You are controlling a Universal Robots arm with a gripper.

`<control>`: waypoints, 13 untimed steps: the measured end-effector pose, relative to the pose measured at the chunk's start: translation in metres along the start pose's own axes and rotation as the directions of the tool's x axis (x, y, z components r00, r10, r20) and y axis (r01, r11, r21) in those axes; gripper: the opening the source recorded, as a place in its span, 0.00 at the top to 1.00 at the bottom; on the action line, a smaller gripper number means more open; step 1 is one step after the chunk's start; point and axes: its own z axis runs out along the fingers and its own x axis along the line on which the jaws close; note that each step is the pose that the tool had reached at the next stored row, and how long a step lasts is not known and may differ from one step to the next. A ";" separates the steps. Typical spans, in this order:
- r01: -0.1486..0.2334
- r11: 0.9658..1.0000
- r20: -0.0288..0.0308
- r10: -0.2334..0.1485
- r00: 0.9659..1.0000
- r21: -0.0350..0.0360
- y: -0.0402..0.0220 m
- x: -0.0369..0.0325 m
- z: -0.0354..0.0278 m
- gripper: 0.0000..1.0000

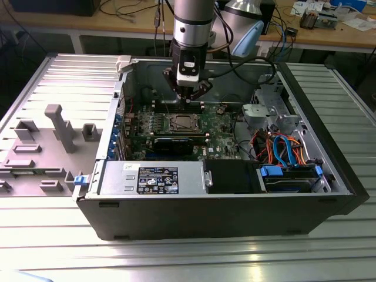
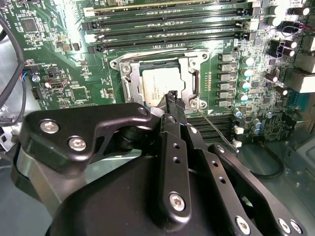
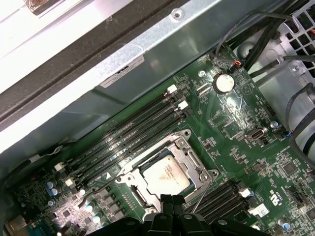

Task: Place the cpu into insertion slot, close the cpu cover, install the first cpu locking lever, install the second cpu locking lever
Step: 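Install the first cpu locking lever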

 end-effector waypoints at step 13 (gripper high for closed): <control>0.027 1.000 0.001 -0.027 1.000 0.000 0.0000 0.0000 0.0000 0.89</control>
